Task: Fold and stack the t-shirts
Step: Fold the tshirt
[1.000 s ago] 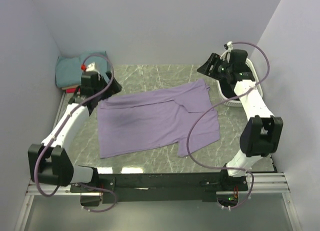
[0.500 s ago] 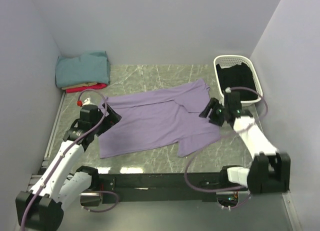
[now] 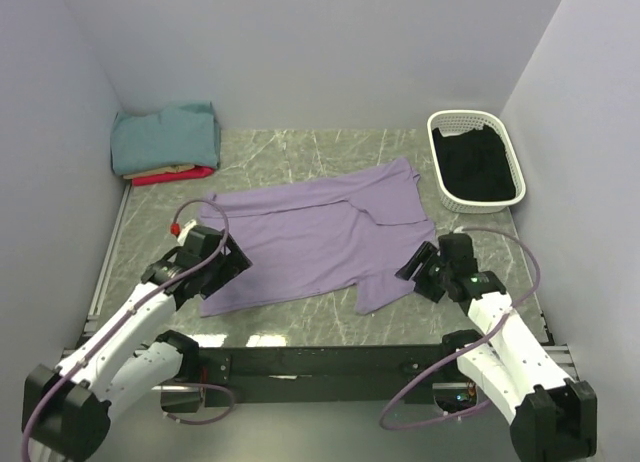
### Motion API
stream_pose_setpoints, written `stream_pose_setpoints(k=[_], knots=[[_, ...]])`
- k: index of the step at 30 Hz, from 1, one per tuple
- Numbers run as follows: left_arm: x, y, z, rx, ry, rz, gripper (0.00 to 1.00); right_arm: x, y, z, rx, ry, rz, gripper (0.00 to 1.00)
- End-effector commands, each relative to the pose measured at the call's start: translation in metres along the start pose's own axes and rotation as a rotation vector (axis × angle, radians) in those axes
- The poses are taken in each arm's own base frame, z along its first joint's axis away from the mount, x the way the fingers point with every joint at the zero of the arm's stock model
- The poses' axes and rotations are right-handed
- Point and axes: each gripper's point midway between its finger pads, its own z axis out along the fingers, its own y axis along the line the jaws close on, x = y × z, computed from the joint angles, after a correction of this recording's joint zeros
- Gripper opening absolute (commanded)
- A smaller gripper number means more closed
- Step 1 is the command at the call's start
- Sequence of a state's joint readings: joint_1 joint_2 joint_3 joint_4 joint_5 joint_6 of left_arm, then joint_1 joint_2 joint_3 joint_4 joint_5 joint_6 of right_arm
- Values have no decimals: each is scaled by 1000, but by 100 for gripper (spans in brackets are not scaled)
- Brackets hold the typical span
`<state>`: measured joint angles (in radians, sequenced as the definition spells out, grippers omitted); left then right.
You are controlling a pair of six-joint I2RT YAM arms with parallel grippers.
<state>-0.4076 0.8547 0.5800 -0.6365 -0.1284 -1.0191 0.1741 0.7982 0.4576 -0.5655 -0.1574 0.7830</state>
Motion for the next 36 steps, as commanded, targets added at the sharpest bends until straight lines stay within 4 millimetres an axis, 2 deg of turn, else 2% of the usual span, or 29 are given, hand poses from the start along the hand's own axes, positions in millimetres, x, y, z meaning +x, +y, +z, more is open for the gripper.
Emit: stream_pose_setpoints(k=[1, 4, 14, 15, 18, 19, 22, 24, 28, 31, 36], knots=[[1, 7, 8, -80, -17, 4, 100, 9, -7, 10, 42, -14, 48, 70], [11, 4, 14, -83, 2, 17, 99, 12, -15, 16, 73, -24, 51, 70], [23, 9, 22, -135, 19, 61, 99, 25, -36, 42, 129, -3, 68, 69], [24, 10, 23, -142, 17, 64, 100, 24, -35, 43, 127, -7, 62, 67], [24, 12, 25, -154, 12, 71, 100, 19, -32, 45, 122, -18, 50, 45], [23, 12, 25, -155, 7, 72, 100, 16, -27, 45, 109, -25, 45, 32], [23, 11, 26, -153, 7, 82, 99, 13, -15, 41, 63, -27, 22, 11], [22, 10, 26, -151, 3, 83, 100, 9, -4, 34, 20, -44, 9, 4], [17, 8, 25, -156, -16, 94, 99, -10, 16, 10, -19, -102, -9, 4], [12, 5, 25, -166, -27, 119, 99, -23, 31, 1, -35, -123, -31, 7], [7, -4, 32, -167, -31, 152, 99, -39, 54, 9, -51, -109, -83, 9]])
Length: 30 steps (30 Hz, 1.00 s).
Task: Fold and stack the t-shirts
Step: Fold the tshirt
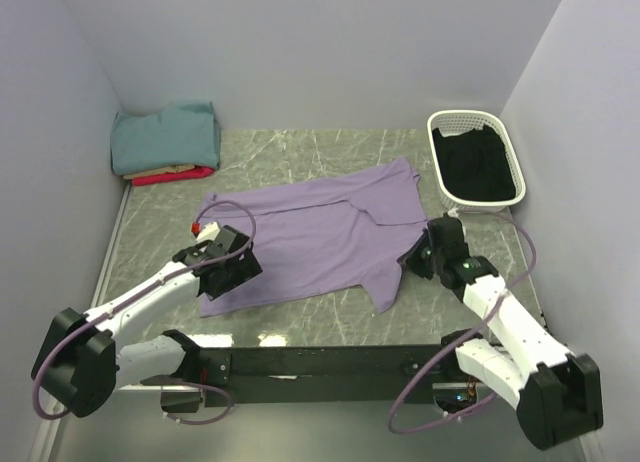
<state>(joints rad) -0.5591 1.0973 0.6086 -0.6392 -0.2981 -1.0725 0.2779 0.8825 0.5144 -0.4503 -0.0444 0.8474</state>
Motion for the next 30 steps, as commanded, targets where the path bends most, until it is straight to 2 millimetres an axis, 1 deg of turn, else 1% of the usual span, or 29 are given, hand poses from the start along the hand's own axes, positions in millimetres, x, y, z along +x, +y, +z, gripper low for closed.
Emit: stream_pose_setpoints(k=[1, 3, 4, 6, 7, 8, 9, 10, 12, 13, 15, 16, 17, 18, 19, 20, 21, 22, 23, 24, 25, 26, 27, 29, 30], knots=[[-21, -26, 0, 43, -59, 30, 99, -24, 28, 10, -19, -14, -65, 9], [-23, -32, 2, 47, -57, 47, 100, -28, 36, 18, -25, -1, -91, 10], [-25, -38, 5, 50, -56, 56, 100, -35, 41, 27, -1, 2, -94, 10], [-28, -40, 8, 39, -61, 79, 99, -38, 50, 38, -10, 32, -114, 10], [-30, -43, 12, 26, -60, 89, 99, -44, 57, 49, -3, 45, -117, 9], [-31, -45, 14, 22, -60, 95, 99, -45, 62, 55, -8, 57, -118, 9], [-32, -46, 16, 16, -57, 107, 100, -55, 75, 58, -30, 49, -127, 9], [-33, -49, 20, 6, -52, 116, 100, -53, 71, 72, 5, 80, -130, 9], [-33, -54, 24, 10, -45, 130, 99, -58, 79, 84, 3, 97, -144, 9], [-32, -55, 27, 3, -36, 135, 99, -63, 85, 97, 14, 116, -153, 9], [-31, -60, 31, 10, -30, 140, 99, -70, 91, 108, 25, 128, -166, 8], [-30, -61, 35, 8, -22, 145, 99, -76, 99, 118, 27, 135, -173, 8], [-29, -62, 36, 11, -14, 149, 99, -79, 102, 123, 29, 135, -182, 8], [-29, -63, 38, 8, -13, 155, 100, -91, 115, 125, 10, 117, -188, 8], [-29, -64, 41, 1, -8, 159, 100, -89, 112, 134, 30, 138, -192, 8], [-28, -64, 43, -3, -3, 163, 100, -90, 114, 139, 33, 144, -201, 8], [-28, -64, 44, -4, -1, 168, 99, -92, 115, 142, 36, 150, -204, 11], [-28, -64, 47, -10, 4, 172, 99, -97, 121, 147, 35, 150, -207, 15], [-28, -65, 47, -10, 4, 173, 100, -100, 123, 149, 36, 145, -216, 20], [-28, -65, 48, -12, 7, 173, 99, -108, 128, 152, 33, 126, -220, 26], [-28, -67, 50, -10, 7, 174, 99, -109, 123, 158, 56, 127, -225, 30], [-28, -69, 50, -4, 7, 180, 100, -111, 122, 160, 61, 133, -234, 36], [-31, -72, 50, 1, 6, 177, 99, -116, 126, 157, 66, 132, -240, 48], [-31, -72, 50, -4, 5, 183, 99, -126, 125, 153, 85, 88, -260, 56], [-33, -73, 49, 0, 0, 183, 99, -132, 127, 141, 80, 61, -267, 57]])
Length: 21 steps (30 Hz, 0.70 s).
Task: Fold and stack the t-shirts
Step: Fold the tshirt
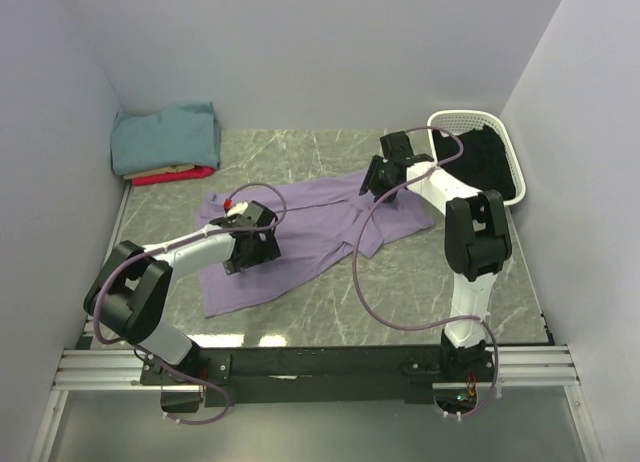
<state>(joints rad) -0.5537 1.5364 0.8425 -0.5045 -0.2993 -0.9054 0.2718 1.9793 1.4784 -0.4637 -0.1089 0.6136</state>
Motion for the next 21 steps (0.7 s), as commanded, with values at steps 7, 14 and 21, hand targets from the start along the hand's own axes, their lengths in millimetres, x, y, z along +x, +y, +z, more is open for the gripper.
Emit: stream_pose_setpoints(k=[7, 14, 21], knots=[[-25, -23, -12, 81, -60, 7, 99, -10, -29, -69, 74, -119, -39, 60], [-30, -26, -19, 104, -79, 10, 100, 62, -45, -72, -41, -3, 10, 55], [-32, -28, -24, 128, -87, 7, 99, 90, -42, -70, -157, 18, 45, 55]])
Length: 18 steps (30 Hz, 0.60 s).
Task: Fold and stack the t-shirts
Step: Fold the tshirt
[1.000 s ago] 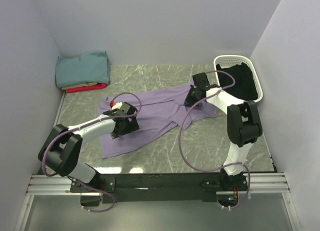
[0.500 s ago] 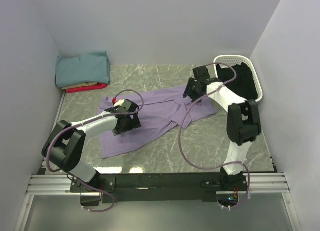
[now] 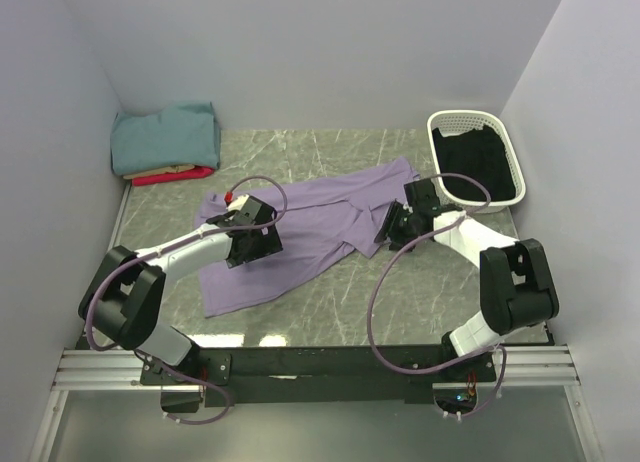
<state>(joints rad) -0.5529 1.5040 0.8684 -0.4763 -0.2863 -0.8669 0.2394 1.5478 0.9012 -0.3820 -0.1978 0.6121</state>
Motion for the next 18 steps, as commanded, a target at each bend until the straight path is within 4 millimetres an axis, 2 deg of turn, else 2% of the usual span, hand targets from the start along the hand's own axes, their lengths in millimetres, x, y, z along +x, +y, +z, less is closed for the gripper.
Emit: stream_pose_setpoints(k=[1, 11, 18], knots=[[-16, -11, -11, 53, -44, -8, 99, -10, 27, -8, -149, -64, 3, 55], [-14, -9, -11, 46, -43, -4, 100, -1, 26, 11, -182, -25, 26, 56], [-12, -4, -10, 28, -43, 0, 99, 2, 18, 22, -147, -10, 28, 56]])
